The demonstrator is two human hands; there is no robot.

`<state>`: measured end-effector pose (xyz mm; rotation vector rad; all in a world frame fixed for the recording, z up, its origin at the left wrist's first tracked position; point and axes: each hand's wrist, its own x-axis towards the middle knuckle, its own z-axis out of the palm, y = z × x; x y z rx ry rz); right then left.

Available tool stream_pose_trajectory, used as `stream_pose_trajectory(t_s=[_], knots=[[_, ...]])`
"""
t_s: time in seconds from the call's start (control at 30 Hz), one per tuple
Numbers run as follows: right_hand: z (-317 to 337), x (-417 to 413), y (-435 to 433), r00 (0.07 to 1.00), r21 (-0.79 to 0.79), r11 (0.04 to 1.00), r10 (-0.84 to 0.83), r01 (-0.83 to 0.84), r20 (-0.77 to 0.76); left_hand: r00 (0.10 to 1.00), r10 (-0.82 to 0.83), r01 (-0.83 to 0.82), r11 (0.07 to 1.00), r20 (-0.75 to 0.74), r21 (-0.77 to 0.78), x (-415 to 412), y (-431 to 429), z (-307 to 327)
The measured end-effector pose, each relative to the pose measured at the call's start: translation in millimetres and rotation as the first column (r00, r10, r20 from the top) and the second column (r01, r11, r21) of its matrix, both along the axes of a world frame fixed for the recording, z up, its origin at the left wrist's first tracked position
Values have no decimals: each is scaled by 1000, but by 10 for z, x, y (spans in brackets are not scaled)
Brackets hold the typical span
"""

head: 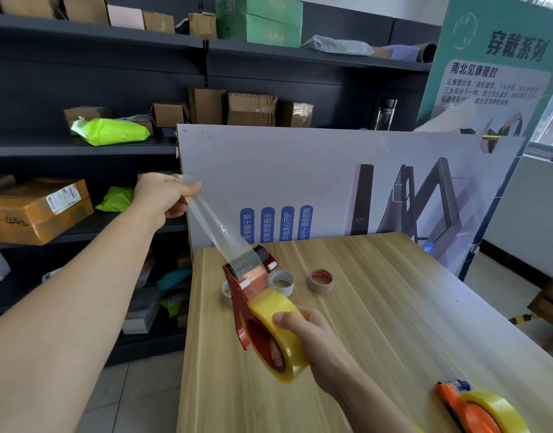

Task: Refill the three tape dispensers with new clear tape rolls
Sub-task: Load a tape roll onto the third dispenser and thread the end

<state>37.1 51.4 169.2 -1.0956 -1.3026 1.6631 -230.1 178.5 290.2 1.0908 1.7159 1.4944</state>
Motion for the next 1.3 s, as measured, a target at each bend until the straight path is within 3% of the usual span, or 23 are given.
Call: stream_pose_trajectory(t_s=[0.27,0.53,0.67,0.8,0.93,1.13,1.3], knots=[[-2,104,37,964,91,981,188,-174,-186,998,53,-50,996,36,-77,-4,60,-166],[-87,111,79,954,43,990,142,-135,-265,999,36,-41,976,-30,-212,-14,101,-605],[-76,124,124,953,15,996,91,-90,-290,989,61,-34,981,136,-191,131,73,-901],[-10,132,190,911,-81,997,-14,-21,-412,886,17,105,966,464,-237,364,-54,-1146],[75,142,264,848,-173,984,-115,28,-518,687,53,227,932,725,-282,651,-251,-1359],[137,147,309,792,-248,968,-186,45,-582,490,2,401,887,871,-228,990,-535,-1541],[198,127,291,796,-284,956,-226,71,-561,459,-73,497,848,886,-188,1224,-722,-1623]])
